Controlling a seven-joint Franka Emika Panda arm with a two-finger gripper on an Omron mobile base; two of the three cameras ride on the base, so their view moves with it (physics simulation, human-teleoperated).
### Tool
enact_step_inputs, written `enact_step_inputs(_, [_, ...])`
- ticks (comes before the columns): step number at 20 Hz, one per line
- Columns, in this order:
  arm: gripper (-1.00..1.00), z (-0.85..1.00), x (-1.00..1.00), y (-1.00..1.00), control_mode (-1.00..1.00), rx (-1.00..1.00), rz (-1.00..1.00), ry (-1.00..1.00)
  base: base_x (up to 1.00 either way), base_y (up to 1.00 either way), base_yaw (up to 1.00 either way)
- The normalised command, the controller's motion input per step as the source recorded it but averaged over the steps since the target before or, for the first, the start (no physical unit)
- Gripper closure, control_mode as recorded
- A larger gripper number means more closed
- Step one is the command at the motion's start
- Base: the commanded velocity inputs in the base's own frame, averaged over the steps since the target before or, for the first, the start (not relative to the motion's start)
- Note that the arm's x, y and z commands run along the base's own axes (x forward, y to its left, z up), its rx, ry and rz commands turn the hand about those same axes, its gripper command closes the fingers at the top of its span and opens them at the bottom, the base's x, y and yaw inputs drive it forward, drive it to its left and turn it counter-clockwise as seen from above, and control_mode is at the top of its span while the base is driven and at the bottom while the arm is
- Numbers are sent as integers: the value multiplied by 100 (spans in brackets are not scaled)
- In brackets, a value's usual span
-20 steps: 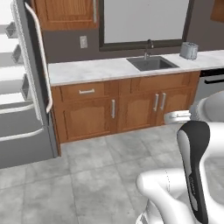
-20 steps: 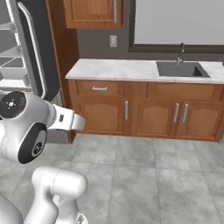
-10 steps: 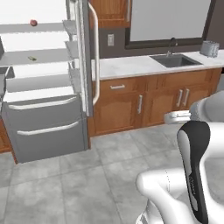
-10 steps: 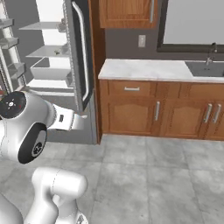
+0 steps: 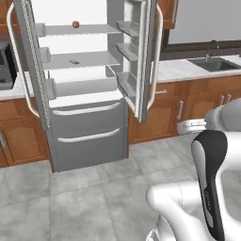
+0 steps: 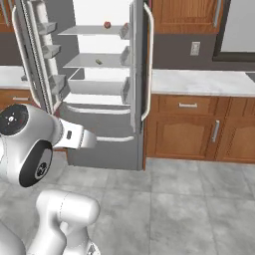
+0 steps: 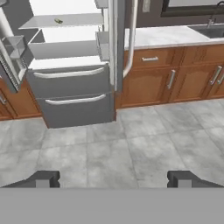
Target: Pick the egg and butter from the fridge and place them by the bowl for mixing.
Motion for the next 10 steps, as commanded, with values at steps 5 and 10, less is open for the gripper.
enact_step_inputs(5, [-100, 0, 0, 0, 100, 0, 0, 0, 98, 74, 0])
enact_step_inputs(10, [-100, 0, 0, 0, 100, 0, 0, 0, 93, 23, 4])
